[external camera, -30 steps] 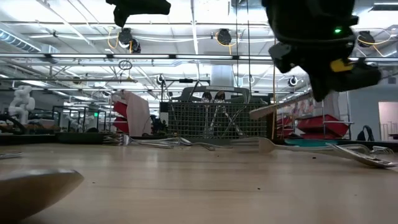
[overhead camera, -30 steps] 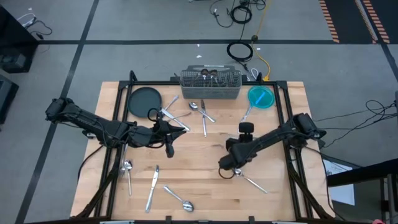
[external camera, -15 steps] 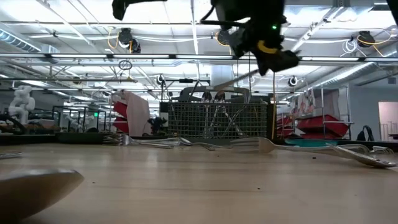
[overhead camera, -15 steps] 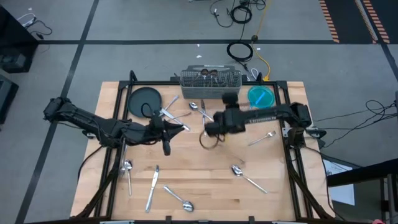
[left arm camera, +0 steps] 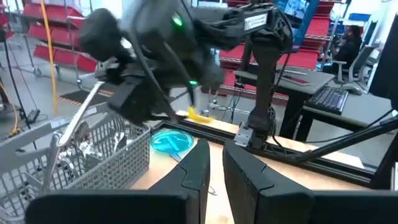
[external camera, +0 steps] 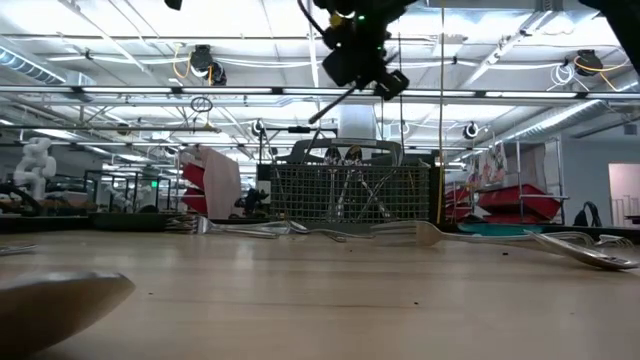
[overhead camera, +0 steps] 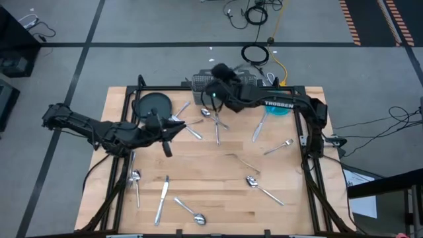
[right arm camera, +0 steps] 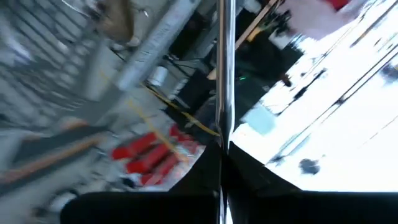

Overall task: Sort silverware
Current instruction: Put the knife into the silverware basket

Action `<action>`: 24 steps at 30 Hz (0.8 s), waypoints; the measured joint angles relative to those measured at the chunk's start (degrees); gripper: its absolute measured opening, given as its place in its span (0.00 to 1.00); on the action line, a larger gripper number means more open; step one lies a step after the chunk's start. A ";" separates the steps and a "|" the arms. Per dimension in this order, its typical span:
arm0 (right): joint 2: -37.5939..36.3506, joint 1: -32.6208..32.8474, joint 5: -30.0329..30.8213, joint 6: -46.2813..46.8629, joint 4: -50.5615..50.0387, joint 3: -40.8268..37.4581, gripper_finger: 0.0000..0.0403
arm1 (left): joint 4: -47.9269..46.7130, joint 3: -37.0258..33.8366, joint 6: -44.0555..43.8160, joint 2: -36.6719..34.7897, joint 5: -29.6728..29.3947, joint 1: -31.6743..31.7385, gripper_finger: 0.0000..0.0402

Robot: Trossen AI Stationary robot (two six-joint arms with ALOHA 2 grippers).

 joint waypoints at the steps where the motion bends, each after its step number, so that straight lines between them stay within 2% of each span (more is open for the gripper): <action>1: 0.42 -0.50 -0.73 -5.08 3.58 0.00 0.00 | 0.04 0.00 0.20 -0.10 0.00 0.00 0.13; 3: 0.93 -1.67 -3.90 -9.21 9.14 0.00 0.00 | 0.05 0.00 0.46 -0.13 -0.24 0.00 0.13; 11: 5.60 -4.36 -12.13 -24.15 21.17 0.00 0.00 | -0.18 0.00 0.65 -0.12 -1.51 0.05 0.13; 19: 10.38 -4.98 -12.68 -31.29 29.83 -0.02 0.00 | 0.04 0.00 2.03 -0.11 -1.68 0.06 0.13; 24: 11.35 -4.98 -15.60 -34.33 28.87 -0.02 0.00 | 0.00 0.00 3.45 -0.11 -1.68 0.06 0.13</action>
